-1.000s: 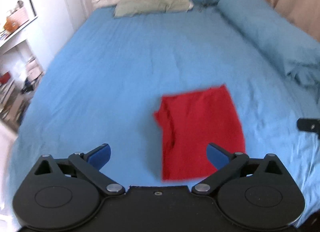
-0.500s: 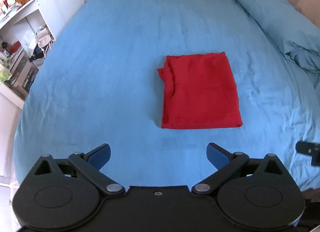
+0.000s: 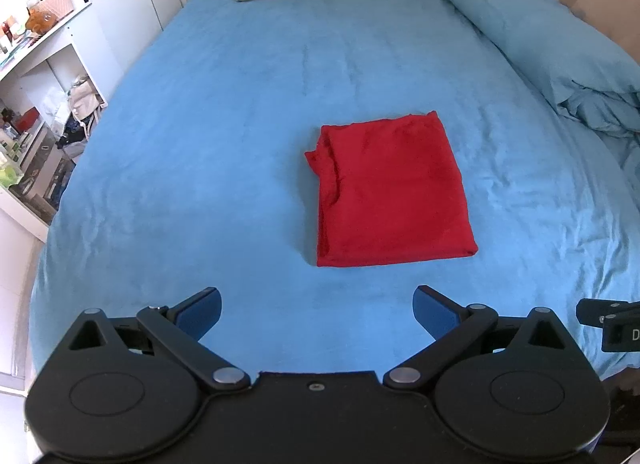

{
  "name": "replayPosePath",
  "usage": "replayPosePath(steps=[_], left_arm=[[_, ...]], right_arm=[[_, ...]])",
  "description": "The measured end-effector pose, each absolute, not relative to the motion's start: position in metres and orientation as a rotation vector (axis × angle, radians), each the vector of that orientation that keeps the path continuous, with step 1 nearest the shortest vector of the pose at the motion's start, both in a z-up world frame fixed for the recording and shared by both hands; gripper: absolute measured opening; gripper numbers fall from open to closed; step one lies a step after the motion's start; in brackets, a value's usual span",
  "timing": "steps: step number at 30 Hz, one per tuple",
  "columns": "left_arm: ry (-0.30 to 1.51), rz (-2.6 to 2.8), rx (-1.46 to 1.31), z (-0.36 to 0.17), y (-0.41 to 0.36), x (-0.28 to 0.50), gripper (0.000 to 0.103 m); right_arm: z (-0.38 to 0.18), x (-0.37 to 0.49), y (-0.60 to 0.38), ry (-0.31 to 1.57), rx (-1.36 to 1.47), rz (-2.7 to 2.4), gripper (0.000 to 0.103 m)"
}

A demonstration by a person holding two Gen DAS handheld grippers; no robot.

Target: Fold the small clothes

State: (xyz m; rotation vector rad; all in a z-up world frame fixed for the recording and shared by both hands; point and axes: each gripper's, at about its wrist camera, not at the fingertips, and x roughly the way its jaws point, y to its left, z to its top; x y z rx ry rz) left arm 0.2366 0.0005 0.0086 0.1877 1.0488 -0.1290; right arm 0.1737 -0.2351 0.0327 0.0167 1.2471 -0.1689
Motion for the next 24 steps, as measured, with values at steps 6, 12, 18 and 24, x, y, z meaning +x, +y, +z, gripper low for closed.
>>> replayPosePath(steps=[6, 12, 18, 24], left_arm=[[1.043, -0.127, 0.196, 0.0112, 0.0015, 0.2335, 0.103], [1.034, -0.123, 0.197, 0.0131, 0.0063, 0.2314, 0.103], [1.025, -0.123, 0.198, 0.0148, 0.0103, 0.228, 0.103], [1.017, -0.128, 0.202, 0.0159, 0.0103, 0.2275, 0.103]], right_arm=[[0.0337, 0.1732, -0.232, 1.237, 0.014, -0.173, 0.103], [0.034, 0.1705, -0.2291, 1.231, 0.018, -0.175, 0.103], [0.0372, 0.1704, -0.2298, 1.234, 0.024, -0.178, 0.103], [0.0389, 0.1687, -0.2257, 1.23, 0.018, -0.187, 0.103]])
